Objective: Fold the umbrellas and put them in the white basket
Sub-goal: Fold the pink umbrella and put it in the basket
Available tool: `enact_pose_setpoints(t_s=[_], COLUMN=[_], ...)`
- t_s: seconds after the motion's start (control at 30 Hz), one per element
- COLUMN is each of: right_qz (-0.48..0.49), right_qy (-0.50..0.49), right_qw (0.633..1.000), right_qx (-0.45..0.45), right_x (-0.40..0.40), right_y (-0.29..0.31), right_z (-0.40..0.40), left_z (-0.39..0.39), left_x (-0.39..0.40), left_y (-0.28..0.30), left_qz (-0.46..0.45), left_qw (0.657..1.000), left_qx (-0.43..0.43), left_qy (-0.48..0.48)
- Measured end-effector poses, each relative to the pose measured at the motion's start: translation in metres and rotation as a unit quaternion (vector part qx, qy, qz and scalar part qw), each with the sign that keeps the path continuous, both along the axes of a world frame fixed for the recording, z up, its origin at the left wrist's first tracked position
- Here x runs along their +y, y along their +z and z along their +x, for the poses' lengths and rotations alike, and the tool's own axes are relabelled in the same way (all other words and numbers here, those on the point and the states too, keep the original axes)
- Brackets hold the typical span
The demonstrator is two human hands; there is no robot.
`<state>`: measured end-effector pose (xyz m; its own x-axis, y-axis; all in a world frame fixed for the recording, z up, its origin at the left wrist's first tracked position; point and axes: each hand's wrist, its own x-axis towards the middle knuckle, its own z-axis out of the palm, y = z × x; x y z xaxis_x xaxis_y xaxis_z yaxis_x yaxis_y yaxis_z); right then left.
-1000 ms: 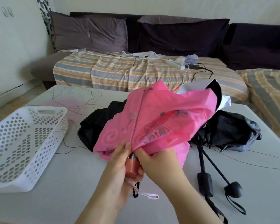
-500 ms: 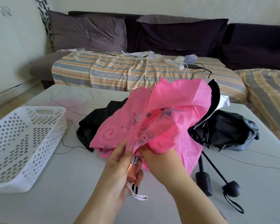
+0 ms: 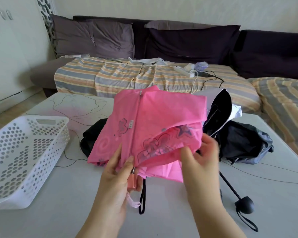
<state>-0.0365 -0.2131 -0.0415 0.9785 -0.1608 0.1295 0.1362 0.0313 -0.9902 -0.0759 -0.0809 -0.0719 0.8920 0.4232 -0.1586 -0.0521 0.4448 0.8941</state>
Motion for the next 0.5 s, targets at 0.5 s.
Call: enact_pose_setpoints(t_s=[0.5], right_qz=[0.03], right_qy=[0.098], right_qw=[0.994], right_qx=[-0.025], right_x=[-0.011], right_y=[0.005], right_z=[0.003], left_z=[0.001], left_x=[0.011], left_y=[-0.004], left_qz=[0.039], left_qw=[0.998], left_qx=[0.003], left_qy=[0.054])
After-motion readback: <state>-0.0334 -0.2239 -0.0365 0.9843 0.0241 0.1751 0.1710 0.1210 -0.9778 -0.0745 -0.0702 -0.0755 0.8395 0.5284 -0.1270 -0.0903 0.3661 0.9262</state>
